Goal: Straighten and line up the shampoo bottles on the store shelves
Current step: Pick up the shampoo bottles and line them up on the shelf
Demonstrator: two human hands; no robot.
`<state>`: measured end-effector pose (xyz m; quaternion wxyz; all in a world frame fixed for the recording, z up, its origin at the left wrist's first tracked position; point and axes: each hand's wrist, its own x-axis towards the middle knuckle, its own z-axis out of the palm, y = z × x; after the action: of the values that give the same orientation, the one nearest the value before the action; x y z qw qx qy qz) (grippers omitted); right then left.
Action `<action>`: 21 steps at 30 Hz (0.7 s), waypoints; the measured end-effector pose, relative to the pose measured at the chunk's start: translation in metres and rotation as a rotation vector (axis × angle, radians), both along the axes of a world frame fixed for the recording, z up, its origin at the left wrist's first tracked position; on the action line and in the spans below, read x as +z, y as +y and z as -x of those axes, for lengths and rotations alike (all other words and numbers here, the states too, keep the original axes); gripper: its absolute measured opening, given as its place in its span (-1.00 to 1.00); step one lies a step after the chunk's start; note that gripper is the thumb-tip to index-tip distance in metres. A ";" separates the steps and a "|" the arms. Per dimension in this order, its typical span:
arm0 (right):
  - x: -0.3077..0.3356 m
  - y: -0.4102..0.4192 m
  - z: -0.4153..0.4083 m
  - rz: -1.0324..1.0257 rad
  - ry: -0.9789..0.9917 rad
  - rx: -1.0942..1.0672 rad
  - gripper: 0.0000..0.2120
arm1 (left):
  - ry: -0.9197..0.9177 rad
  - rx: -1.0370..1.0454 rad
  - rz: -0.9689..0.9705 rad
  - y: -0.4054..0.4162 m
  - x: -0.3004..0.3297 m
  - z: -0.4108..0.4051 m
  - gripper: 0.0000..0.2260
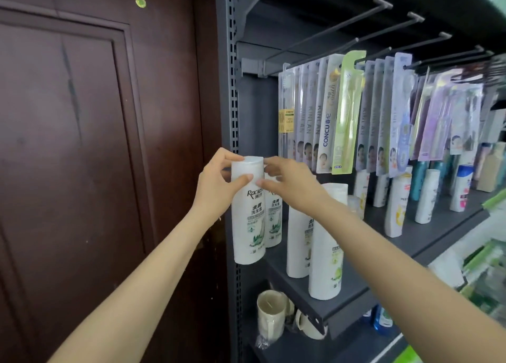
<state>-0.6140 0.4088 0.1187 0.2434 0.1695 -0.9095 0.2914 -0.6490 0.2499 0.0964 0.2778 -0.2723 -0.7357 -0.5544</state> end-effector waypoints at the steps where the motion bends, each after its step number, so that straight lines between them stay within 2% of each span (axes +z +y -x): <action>1: -0.005 -0.008 -0.001 0.094 -0.040 0.047 -0.55 | -0.008 -0.008 -0.009 -0.007 0.000 -0.003 -0.78; 6: -0.034 -0.031 -0.001 0.414 -0.228 0.232 -0.60 | -0.096 -0.101 -0.053 -0.031 0.001 -0.023 -0.78; 12: -0.052 -0.051 -0.010 0.677 -0.242 0.273 -0.67 | -0.288 -0.141 -0.175 -0.046 -0.014 -0.039 -0.71; 16: -0.057 -0.058 -0.016 0.892 -0.294 0.256 -0.70 | -0.470 -0.156 0.026 -0.061 -0.051 -0.054 -0.76; 18: -0.058 -0.060 -0.018 0.931 -0.292 0.244 -0.72 | -0.557 -0.220 0.110 -0.071 -0.063 -0.060 -0.73; 21: -0.060 -0.066 -0.019 0.947 -0.298 0.220 -0.72 | -0.555 -0.230 0.158 -0.076 -0.066 -0.063 -0.72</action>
<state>-0.5946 0.3433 0.0586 0.1291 0.0922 -0.6792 0.7166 -0.5856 0.1739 0.0302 -0.0205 -0.2127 -0.7888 -0.5763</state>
